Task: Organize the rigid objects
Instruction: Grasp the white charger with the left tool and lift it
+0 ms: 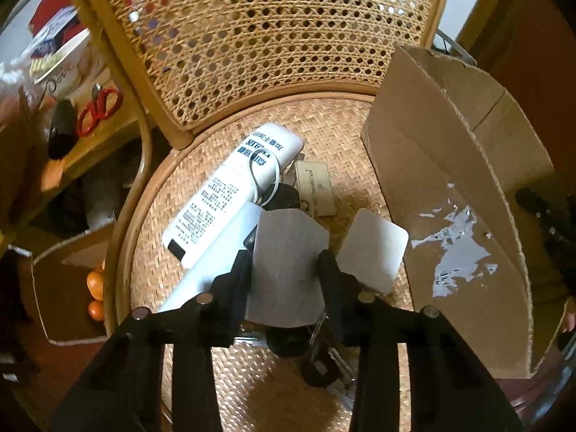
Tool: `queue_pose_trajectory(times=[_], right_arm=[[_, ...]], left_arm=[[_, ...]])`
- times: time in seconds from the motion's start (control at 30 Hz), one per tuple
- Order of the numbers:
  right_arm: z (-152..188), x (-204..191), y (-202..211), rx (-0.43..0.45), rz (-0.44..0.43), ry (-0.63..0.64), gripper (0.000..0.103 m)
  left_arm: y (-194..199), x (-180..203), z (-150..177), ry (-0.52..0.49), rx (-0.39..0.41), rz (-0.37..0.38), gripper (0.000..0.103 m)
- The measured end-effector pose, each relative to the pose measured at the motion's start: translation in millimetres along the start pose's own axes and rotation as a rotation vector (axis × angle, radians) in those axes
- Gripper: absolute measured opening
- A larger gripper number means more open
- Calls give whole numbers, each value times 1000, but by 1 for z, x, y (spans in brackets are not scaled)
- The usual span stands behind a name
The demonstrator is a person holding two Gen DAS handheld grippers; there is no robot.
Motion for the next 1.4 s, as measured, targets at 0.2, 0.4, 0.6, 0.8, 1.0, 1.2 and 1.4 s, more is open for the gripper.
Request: queue_pose_trajectory(times=[0.2, 0.4, 0.6, 0.8, 1.0, 1.2, 1.4], right_arm=[[-1, -2, 0, 0, 3, 1, 8], [-1, -2, 0, 0, 3, 0, 8], [-1, -3, 0, -1, 4, -1, 8], [-1, -3, 0, 0, 6, 0, 8], [-2, -4, -1, -1, 6, -1, 8], [-1, -3, -1, -1, 8, 0, 8], [-1, -3, -1, -3, 9, 0, 8]], left_arm=[[6, 5, 4, 23, 6, -17, 29], [7, 16, 5, 1, 6, -42, 29], [-11, 19, 5, 11, -39, -37, 29], [-15, 22, 4, 14, -31, -60, 26], [5, 19, 3, 26, 39, -112, 26], [36, 11, 2, 46, 130, -170, 26], [71, 4, -2, 76, 230, -187, 26]])
Point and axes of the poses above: each gripper's, at about its wrist camera, not at the fingertips, and y roughly against the way its jaws point, x to its right, z to its underside, the point moved 3 cm from there along -y, roughly the way its jaws point, and after that the axes turned 6 degrees about -y, right-handed, at the moved point
